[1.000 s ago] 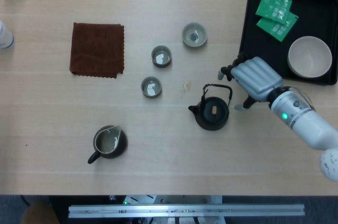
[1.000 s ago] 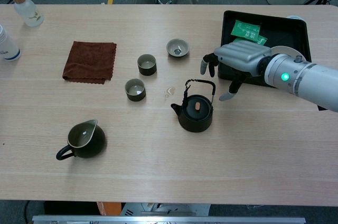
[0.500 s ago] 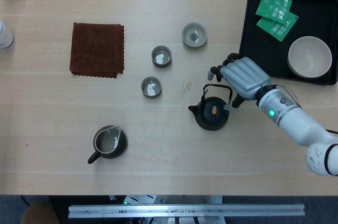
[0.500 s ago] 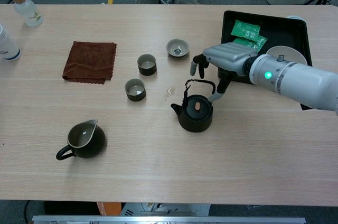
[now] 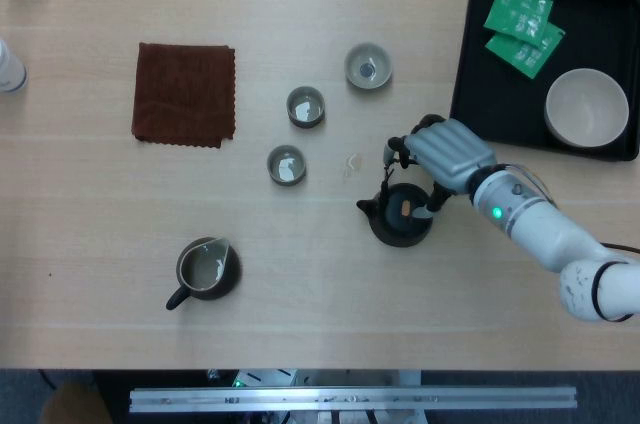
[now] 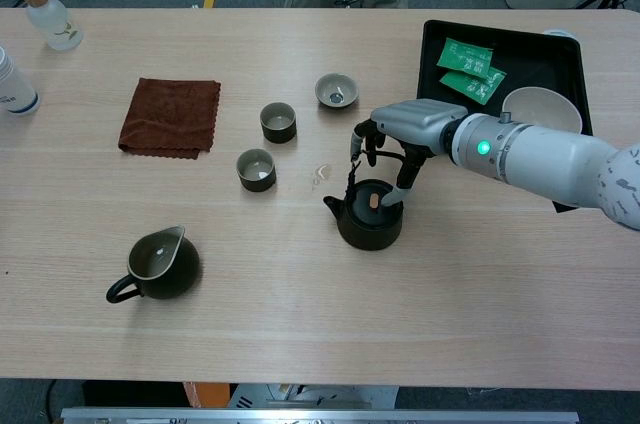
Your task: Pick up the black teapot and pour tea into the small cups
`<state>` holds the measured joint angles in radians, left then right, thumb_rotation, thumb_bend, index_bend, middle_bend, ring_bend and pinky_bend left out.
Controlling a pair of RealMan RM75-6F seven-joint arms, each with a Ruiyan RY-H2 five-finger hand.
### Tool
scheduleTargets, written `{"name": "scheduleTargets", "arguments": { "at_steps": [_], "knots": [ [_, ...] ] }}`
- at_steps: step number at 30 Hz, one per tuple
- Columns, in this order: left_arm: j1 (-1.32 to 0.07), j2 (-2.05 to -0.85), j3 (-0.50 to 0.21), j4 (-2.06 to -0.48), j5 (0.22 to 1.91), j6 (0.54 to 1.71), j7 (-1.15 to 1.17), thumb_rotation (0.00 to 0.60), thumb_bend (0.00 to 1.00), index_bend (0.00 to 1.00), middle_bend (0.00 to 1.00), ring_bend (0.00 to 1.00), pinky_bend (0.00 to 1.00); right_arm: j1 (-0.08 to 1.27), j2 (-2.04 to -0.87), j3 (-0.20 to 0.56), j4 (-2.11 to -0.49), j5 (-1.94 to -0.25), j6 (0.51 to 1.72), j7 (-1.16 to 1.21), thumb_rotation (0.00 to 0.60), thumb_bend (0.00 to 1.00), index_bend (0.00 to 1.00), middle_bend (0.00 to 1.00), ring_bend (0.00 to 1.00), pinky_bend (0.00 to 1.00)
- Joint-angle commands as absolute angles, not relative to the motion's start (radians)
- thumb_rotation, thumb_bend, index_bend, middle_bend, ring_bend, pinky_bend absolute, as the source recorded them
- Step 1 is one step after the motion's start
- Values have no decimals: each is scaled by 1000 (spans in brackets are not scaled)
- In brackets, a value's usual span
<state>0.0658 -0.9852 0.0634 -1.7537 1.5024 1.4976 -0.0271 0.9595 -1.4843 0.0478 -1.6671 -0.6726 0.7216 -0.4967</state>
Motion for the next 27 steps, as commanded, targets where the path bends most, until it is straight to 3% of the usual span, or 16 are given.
{"name": "scheduleTargets", "arguments": {
  "at_steps": [1,27],
  "knots": [
    [67,-985,63,-1752,1502,1499,-29,582,297,160,112,114,132,965,-1483,41,-1670,-672,717,-487,568,0,320,422,268,143],
    [64,-992,62,-1747,1503,1493,-26,582,297,160,111,114,132,972,-1349,42,-1769,-688,586,-238,568,0,367,459,308,143]
  ]
}}
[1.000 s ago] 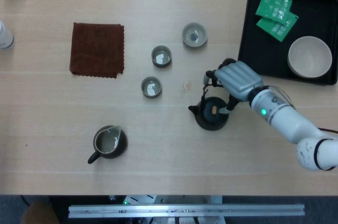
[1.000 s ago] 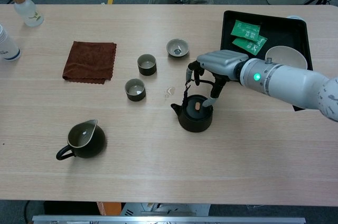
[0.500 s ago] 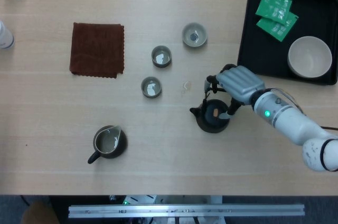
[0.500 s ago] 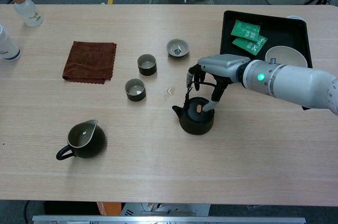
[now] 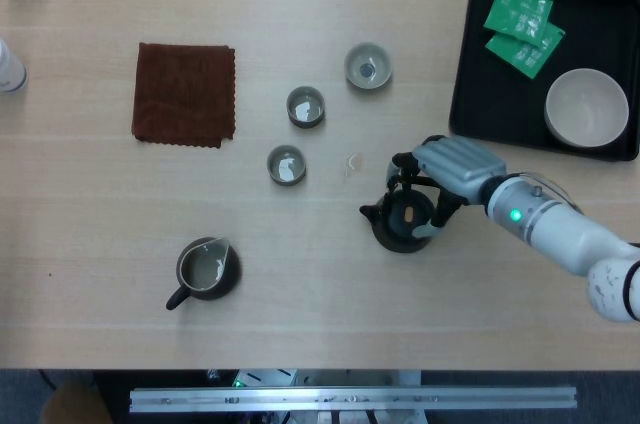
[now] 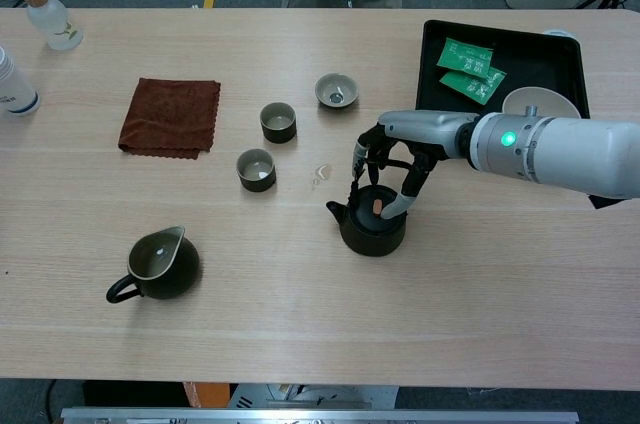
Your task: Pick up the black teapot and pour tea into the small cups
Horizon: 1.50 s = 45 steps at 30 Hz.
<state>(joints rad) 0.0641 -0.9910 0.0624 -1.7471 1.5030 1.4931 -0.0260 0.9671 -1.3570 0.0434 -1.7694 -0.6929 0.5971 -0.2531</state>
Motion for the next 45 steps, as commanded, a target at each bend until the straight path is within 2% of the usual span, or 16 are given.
{"name": "scheduleTargets", "arguments": {
  "at_steps": [1,11,23,45],
  "knots": [
    [63,-992,62,-1747,1503,1491,-25,582,297,160,111,114,132,974,-1346,43,-1769,-686,581,-227,568,0,372,461,311,143],
    [59,-993,60,-1751,1500,1487,-17,579,297,160,111,114,132,988,-1332,45,-1764,-697,543,-154,568,0,381,472,342,144],
    [59,-994,60,-1751,1498,1485,-13,584,296,160,110,114,132,999,-1327,38,-1759,-721,516,-91,568,0,381,490,488,144],
    [52,-996,61,-1759,1495,1473,6,584,297,160,110,114,132,1016,-1279,7,-1779,-743,471,-7,570,0,411,546,517,144]
  ]
}}
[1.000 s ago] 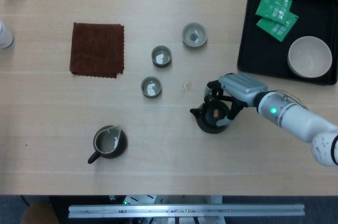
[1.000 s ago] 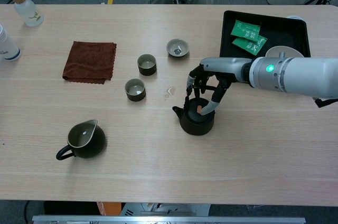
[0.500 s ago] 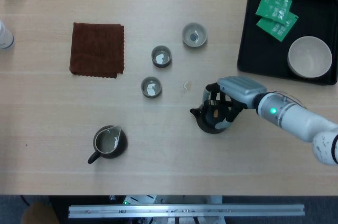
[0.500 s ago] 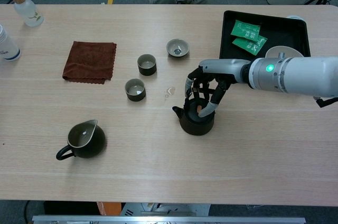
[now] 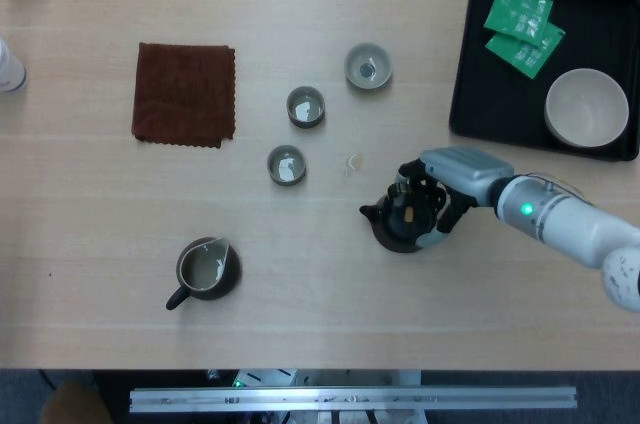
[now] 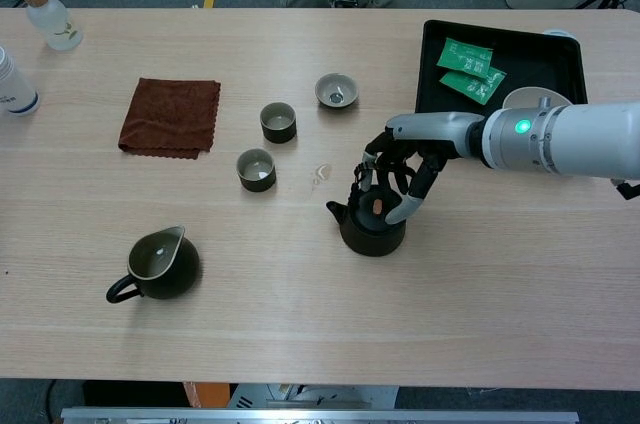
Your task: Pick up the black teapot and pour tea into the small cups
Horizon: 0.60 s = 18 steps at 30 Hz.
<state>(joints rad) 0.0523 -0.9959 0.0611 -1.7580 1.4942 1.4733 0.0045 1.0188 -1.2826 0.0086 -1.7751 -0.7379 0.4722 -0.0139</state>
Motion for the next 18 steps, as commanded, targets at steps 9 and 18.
{"name": "scheduleTargets", "arguments": {
  "at_steps": [9,18],
  "knots": [
    [57,-991,63,-1766,1492,1479,9,578,297,160,110,114,132,1019,-1296,5,-1760,-742,464,27,589,0,452,574,540,144],
    [60,-991,64,-1764,1490,1482,6,582,297,160,110,114,132,1035,-1303,1,-1767,-675,502,45,600,2,585,687,653,144]
  ]
}}
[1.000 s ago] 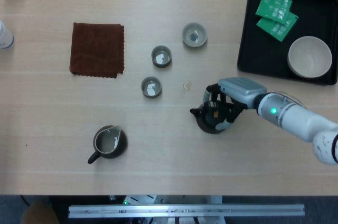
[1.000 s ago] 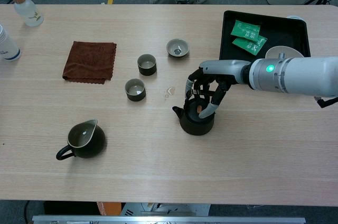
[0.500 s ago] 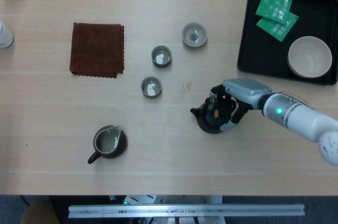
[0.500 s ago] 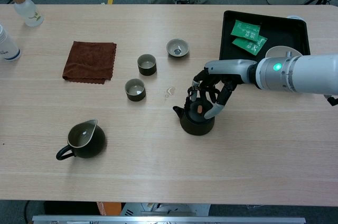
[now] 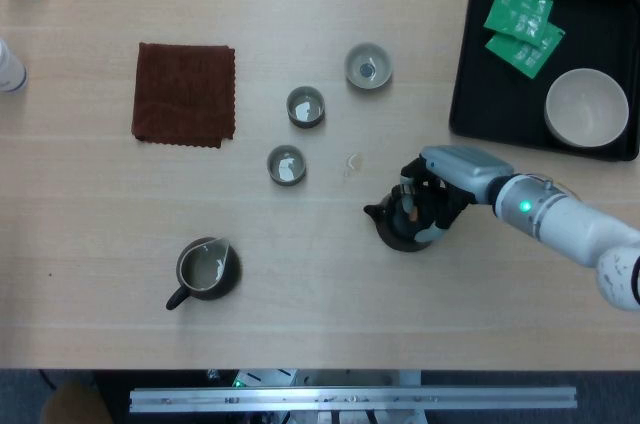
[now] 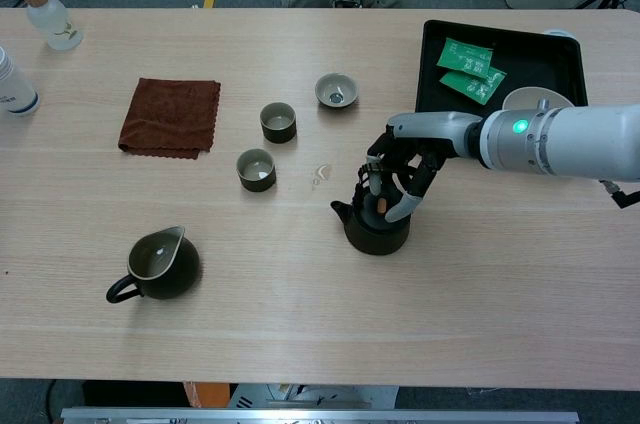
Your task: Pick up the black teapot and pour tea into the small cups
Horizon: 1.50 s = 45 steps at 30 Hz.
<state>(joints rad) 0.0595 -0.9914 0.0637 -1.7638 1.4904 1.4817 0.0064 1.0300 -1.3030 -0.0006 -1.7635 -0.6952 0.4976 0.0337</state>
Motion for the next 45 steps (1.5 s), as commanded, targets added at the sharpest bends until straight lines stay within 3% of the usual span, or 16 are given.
{"name": "scheduleTargets", "arguments": {
  "at_steps": [1,12,19,27,35,45],
  "knots": [
    [60,-991,63,-1763,1490,1482,5,583,296,160,110,114,132,1037,-1303,2,-1768,-668,500,48,600,3,599,699,665,144],
    [69,-986,65,-1761,1490,1495,-7,584,297,160,110,114,132,1048,-1277,57,-1760,-600,369,180,600,3,660,744,711,144],
    [71,-982,65,-1762,1494,1499,-13,583,297,160,110,114,132,994,-1243,167,-1741,-615,194,324,600,3,687,774,739,143],
    [69,-981,65,-1766,1501,1498,-10,582,296,160,110,114,132,943,-1212,199,-1758,-714,221,330,600,0,709,823,789,143],
    [67,-979,65,-1772,1507,1498,-6,579,297,160,110,114,132,940,-1172,177,-1787,-772,301,300,594,0,735,854,851,144],
    [64,-979,65,-1773,1510,1495,-3,582,297,160,110,114,132,947,-1152,125,-1819,-800,476,203,417,0,827,872,864,144]
  ]
}}
